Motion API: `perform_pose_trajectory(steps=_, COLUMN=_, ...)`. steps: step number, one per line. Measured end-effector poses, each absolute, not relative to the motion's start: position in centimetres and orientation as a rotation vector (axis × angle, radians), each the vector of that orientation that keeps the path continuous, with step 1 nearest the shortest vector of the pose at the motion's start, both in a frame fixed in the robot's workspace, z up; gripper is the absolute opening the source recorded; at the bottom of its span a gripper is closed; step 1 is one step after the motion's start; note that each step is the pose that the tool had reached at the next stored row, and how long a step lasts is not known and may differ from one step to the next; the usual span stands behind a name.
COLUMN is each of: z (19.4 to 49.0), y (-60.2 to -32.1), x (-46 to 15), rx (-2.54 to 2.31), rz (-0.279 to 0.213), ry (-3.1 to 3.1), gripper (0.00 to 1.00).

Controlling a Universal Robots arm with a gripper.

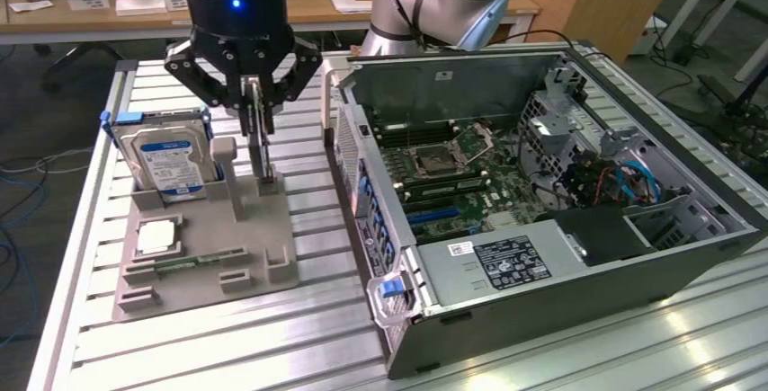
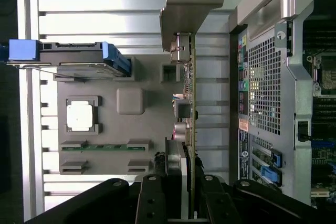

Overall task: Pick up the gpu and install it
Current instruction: 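Pick up the gpu and move the gpu toward the slot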

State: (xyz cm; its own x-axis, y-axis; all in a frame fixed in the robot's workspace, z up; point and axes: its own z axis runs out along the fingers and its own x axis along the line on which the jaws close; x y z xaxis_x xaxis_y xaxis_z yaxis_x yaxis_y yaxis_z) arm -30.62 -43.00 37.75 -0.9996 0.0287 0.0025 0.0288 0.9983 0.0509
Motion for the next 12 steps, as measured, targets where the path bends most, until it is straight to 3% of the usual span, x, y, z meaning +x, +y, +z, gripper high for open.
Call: perform_pose_trajectory(steps=12, z=41.5, y=-43.1, x=-30.6, rx=-0.045, rz=-0.081, ry=-3.138, gripper=0.28)
